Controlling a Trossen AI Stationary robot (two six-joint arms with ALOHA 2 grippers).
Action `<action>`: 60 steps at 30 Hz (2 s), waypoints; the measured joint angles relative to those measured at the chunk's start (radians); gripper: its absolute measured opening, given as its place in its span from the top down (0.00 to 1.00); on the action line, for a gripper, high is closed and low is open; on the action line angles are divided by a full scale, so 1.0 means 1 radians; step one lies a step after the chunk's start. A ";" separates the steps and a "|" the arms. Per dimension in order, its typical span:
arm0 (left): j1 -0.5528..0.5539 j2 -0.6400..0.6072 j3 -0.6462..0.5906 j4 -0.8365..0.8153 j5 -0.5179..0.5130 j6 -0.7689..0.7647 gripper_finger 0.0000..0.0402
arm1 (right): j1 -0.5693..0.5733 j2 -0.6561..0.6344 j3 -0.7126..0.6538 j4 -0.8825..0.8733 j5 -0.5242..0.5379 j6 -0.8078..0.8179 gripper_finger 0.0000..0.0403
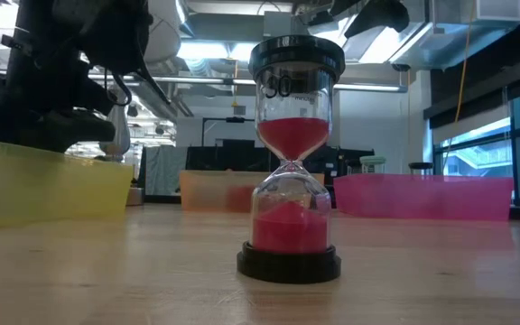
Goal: Pick & Place Office items
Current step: Put the blue digital timer into the yellow bin, then put the white digital timer into the yellow bin
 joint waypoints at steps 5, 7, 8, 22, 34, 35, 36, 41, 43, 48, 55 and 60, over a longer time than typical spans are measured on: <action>0.000 -0.015 0.000 -0.012 0.021 0.000 0.41 | 0.000 0.000 0.000 0.000 -0.005 0.000 0.20; 0.001 -0.040 0.000 -0.020 0.034 0.000 0.41 | 0.000 -0.001 0.000 0.000 -0.045 0.007 0.20; 0.001 -0.056 0.000 -0.023 0.036 0.000 0.41 | 0.000 -0.005 0.000 -0.001 -0.087 0.029 0.20; -0.004 -0.334 0.155 -0.041 -0.290 -0.007 0.40 | 0.141 -0.021 0.000 -0.197 -0.531 0.152 0.20; -0.022 -0.391 0.185 0.215 -0.534 0.172 0.40 | 0.446 0.093 0.000 -0.263 -0.495 -0.181 0.20; -0.022 -0.387 0.185 0.238 -0.534 0.179 0.40 | 0.461 0.102 0.000 -0.260 -0.499 -0.192 0.20; -0.022 -0.385 0.185 0.255 -0.533 0.185 0.40 | 0.477 0.110 0.000 -0.259 -0.506 -0.206 0.20; -0.025 -0.380 0.185 0.377 -0.534 0.194 0.40 | 0.570 0.169 0.000 -0.266 -0.554 -0.249 0.20; -0.036 -0.380 0.185 0.447 -0.543 0.233 0.40 | 0.614 0.200 0.000 -0.272 -0.569 -0.244 0.20; -0.070 -0.380 0.185 0.626 -0.573 0.384 0.40 | 0.730 0.299 0.000 -0.264 -0.576 -0.159 0.20; -0.102 -0.382 0.185 0.725 -0.546 0.524 0.40 | 0.841 0.453 0.000 -0.143 -0.440 -0.051 0.20; -0.118 -0.382 0.185 0.725 -0.485 0.525 0.40 | 0.869 0.558 0.000 -0.024 -0.419 0.028 0.20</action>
